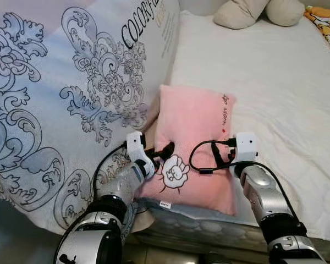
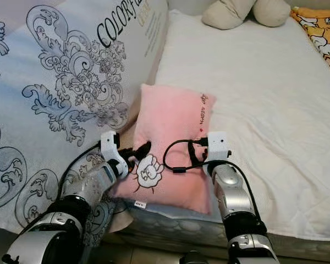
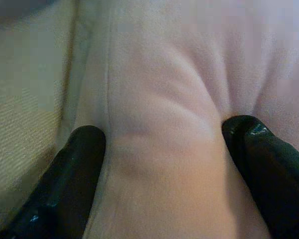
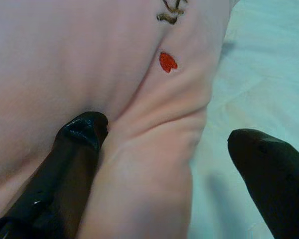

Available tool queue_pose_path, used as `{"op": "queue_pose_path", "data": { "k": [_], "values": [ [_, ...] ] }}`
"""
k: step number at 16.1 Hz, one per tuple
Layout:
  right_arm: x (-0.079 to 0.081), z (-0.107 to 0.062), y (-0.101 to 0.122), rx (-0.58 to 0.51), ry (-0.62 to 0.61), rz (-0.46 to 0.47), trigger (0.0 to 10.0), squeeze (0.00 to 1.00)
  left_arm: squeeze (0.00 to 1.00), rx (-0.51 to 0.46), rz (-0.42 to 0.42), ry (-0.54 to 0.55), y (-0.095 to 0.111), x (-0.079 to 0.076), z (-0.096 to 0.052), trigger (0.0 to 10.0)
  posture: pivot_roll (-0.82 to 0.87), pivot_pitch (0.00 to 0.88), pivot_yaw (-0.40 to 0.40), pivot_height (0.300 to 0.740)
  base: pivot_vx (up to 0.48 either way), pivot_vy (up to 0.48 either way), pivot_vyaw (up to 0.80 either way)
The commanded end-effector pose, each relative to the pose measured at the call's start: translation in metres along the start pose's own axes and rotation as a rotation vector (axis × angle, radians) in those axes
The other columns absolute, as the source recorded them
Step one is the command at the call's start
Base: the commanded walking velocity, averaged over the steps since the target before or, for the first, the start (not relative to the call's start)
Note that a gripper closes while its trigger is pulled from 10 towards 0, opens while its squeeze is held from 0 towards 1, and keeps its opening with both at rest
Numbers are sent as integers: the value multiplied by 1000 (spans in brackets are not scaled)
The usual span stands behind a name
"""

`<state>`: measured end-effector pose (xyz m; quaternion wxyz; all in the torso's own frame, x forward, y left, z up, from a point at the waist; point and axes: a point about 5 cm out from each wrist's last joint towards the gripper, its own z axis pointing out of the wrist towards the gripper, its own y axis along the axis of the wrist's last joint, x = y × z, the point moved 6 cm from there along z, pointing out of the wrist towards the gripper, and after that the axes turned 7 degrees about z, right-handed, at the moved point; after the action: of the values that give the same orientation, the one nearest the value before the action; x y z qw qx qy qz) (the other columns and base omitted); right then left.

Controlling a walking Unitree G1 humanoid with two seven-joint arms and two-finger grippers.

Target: Clean up the room

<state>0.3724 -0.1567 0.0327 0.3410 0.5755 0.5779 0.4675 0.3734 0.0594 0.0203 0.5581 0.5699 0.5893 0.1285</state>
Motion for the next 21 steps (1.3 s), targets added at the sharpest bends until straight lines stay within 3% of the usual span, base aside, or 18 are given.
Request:
{"op": "queue_pose_path", "data": {
  "k": [1,2,3,6,7,9,15,16,21],
  "values": [
    [14,3,-6,34,46,66,10000,0,0,72,7,6,-17,0,0,10000,-168,55,103,740,0,0,0],
    [17,4,-11,61,58,113,6745,0,0,57,-18,-17,-14,-3,0,1098,-162,58,101,740,0,0,0],
    [20,4,-16,86,70,174,0,0,0,46,-44,-46,-12,-7,1,0,-158,59,101,740,0,0,0],
    [32,5,-26,161,112,321,0,0,0,44,-117,-89,-12,-15,2,0,-153,62,101,740,0,0,0],
    [35,5,-28,174,129,331,0,0,0,41,-172,-90,-12,-15,3,0,-153,62,101,740,0,0,0],
    [37,3,-30,187,141,333,0,0,0,22,-207,-111,-9,-18,3,0,-157,66,100,740,0,0,0],
    [35,1,-34,206,139,386,0,0,0,5,-184,-218,-6,-40,5,0,-158,68,106,740,0,0,0],
    [35,1,-36,213,136,396,0,0,0,5,-135,-237,-8,-42,3,0,-157,69,105,740,0,0,0],
    [33,0,-41,227,130,388,0,0,0,11,-136,-225,-11,-36,1,0,-151,71,105,740,0,0,0]
  ]
}}
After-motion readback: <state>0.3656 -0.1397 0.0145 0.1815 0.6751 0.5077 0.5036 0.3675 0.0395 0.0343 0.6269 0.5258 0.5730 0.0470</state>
